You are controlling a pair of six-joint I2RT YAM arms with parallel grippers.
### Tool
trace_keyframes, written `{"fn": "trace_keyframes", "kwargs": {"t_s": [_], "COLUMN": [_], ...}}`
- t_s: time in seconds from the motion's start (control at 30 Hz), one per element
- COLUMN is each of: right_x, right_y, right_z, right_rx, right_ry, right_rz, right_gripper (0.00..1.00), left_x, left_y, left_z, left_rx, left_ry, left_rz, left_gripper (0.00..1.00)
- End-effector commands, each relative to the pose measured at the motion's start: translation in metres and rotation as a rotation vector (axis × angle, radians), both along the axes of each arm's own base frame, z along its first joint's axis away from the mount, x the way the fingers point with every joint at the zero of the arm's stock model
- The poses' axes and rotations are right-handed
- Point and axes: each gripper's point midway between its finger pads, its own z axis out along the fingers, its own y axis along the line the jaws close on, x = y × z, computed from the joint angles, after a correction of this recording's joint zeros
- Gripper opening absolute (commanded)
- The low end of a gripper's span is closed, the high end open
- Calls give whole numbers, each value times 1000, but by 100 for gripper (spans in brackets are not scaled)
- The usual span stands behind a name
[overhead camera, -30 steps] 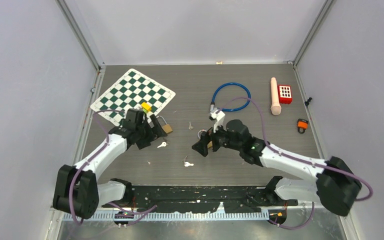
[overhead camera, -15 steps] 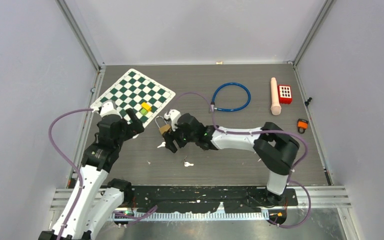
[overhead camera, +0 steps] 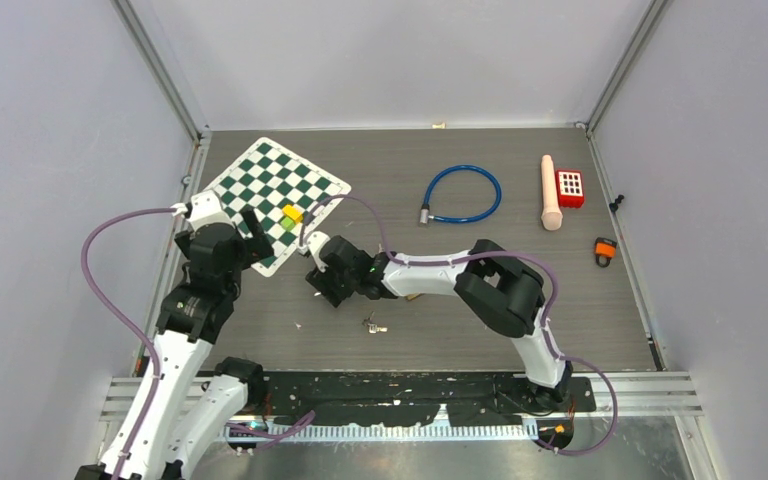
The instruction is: Unlock with the key
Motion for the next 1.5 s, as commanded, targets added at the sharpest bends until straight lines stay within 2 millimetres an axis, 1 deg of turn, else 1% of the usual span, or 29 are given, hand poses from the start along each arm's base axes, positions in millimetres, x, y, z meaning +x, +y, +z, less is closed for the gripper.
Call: {"fn": "trace_keyframes", "kwargs": {"t_s": [0.0,0.13,0.23,0.3,0.37,0.4,0.43,0.47,0.5,0.53,0.6,0.7,0.77,0.8,0.83,0.87,0.9,0.93,0.97,1.03,1.07,1.1,1.2,1.27,1.37,1.47], "right_x": [9,7,5,1,-2,-3,-5,-6,-9,-12,-17,-24,-29,-32,-34,-35,-35,-33,-36,-33,-34,-30,-29,-24,-26,-24], "right_y": [4,0,-4,-10,-16,-18,-23,-26,-30,-33,-40,-52,-57,-57,-58,-58,-61,-57,-61,-65,-66,-70,-79,-88,-94,-106], "right_z": [3,-6,-11,-14,-11,-10,-7,-6,-2,-1,4,10,15,17,23,33,32,47,46,59,68,74,102,116,134,154], "right_rx": [-57,-94,-117,-134,-137,-138,-137,-136,-130,-126,-110,-78,-39,-15,26,66,88,151,171,253,314,355,526,591,663,769], "right_ry": [-66,-69,-63,-58,-55,-56,-55,-53,-49,-44,-32,-6,17,34,52,61,80,77,105,132,146,163,195,190,177,163], "right_rz": [5,10,19,26,27,26,24,22,17,15,2,-33,-52,-48,-55,-70,-74,-87,-80,-99,-114,-120,-148,-164,-169,-209], "right_gripper": [65,63,54,43,35,28,24,17,13,8,6,5,5,5,5,5,5,5,5,5,5,5,5,5,5,5], "left_x": [2,3,4,4,6,6,7,8,9,10,11,11,10,9,9,9,8,8,7,5,5,4,3,3,2,0], "left_y": [12,11,8,6,3,0,-3,-8,-12,-17,-28,-43,-53,-58,-64,-70,-77,-85,-93,-109,-116,-122,-139,-149,-165,-179], "left_z": [4,2,1,0,-2,-3,-5,-6,-9,-11,-20,-30,-35,-37,-39,-42,-44,-47,-50,-56,-57,-58,-55,-50,-43,-38], "left_rx": [46,48,42,40,38,33,26,16,5,-12,-55,-113,-153,-173,-196,-223,-258,-294,-332,-412,-449,-480,-565,-614,-673,-737], "left_ry": [-18,-12,-8,-8,-3,1,7,14,24,35,60,95,110,115,117,124,127,130,137,145,142,139,116,93,68,49], "left_rz": [51,45,29,16,-1,-15,-33,-54,-72,-91,-134,-183,-215,-231,-248,-264,-282,-301,-321,-365,-383,-397,-445,-469,-522,-553], "left_gripper": [100,100,99,99,99,100,100,100,100,100,100,100,100,100,100,100,100,100,100,100,100,100,99,99,100,100]}}
